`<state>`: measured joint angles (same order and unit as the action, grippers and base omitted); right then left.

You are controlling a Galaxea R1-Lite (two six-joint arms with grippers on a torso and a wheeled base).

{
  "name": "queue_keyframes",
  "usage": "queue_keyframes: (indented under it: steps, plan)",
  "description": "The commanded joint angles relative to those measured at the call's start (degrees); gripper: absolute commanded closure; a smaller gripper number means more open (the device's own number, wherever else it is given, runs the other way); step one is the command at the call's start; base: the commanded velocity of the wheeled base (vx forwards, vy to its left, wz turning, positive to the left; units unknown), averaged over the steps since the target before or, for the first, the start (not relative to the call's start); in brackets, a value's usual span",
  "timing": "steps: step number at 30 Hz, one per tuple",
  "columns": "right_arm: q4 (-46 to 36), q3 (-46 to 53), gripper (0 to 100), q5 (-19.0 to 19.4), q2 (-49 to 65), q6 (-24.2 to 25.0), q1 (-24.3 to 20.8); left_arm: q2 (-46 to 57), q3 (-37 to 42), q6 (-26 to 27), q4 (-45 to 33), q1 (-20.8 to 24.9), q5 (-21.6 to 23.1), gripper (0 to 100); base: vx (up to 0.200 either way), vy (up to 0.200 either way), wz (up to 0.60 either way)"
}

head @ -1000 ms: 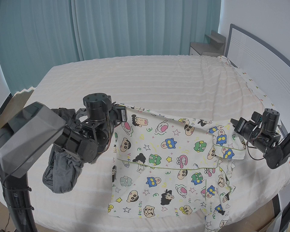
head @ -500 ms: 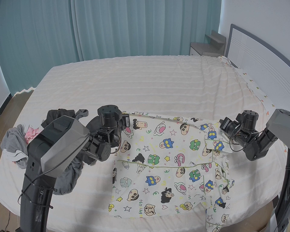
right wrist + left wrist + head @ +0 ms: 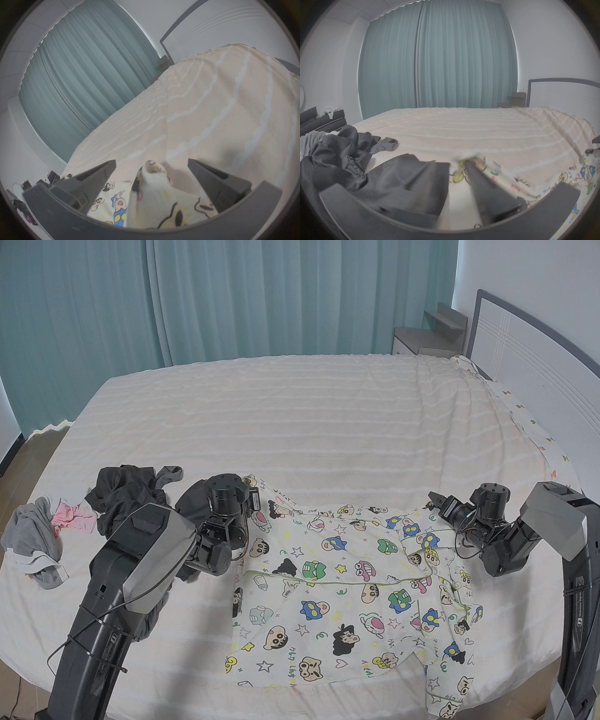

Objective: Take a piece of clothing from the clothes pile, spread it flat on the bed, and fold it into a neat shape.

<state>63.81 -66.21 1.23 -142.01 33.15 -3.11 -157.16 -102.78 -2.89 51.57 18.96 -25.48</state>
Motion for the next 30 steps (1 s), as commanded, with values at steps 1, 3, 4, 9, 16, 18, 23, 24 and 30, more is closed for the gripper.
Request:
queue_keyframes:
  steps: [1, 3, 4, 9, 16, 18, 23, 24, 30]
  plan:
    - [1.15, -1.82, 0, -0.26, -0.73, 2.54, 1.7, -3.85, -5.59, -0.1, -0.77, -1.38, -0.1, 0, 0.0, 0.0, 0.0]
    - [0.62, -1.47, 0, -0.35, 2.53, 6.14, 3.72, -3.06, -6.03, -0.1, -1.38, -2.35, -0.1, 0, 0.0, 0.0, 0.0]
    - [0.53, -0.77, 0, -0.35, 3.4, 6.58, 4.08, -2.27, -6.47, -0.1, -1.47, -2.96, -0.1, 0, 0.0, 0.0, 0.0]
    - [1.06, 4.42, 0, -0.53, 9.21, 6.93, 5.57, 2.91, -5.59, -0.19, -2.96, -5.33, -1.33, 0, 0.0, 0.0, 0.0]
    - [0.97, 17.6, 0, -1.06, 21.07, 9.22, 4.25, 23.92, 19.37, -10.12, -7.71, -6.39, -0.01, 0, 0.0, 0.0, 0.0]
    - [0.62, 22.7, 0, -0.09, 25.64, 13.44, 1.26, 32.62, 30.53, -16.1, -9.73, -5.6, 4.65, 0, 0.0, 0.0, 0.0]
    - [-1.49, 29.64, 0, 0.26, 31.09, 21.7, -6.21, 49.32, 55.76, -25.15, -10.78, -3.75, 15.02, 0, 0.0, 0.0, 0.0]
    - [-2.19, 30.17, 0, 0.26, 31.53, 22.66, -7.26, 51.52, 59.71, -26.03, -10.7, -3.4, 16.07, 0, 0.0, 0.0, 0.0]
    - [-5.27, 30.88, 0, -0.18, 29.51, 26.27, -13.5, 65.67, 79.22, -38.07, -10.43, -1.82, 24.34, 0, 0.0, 0.0, 0.0]
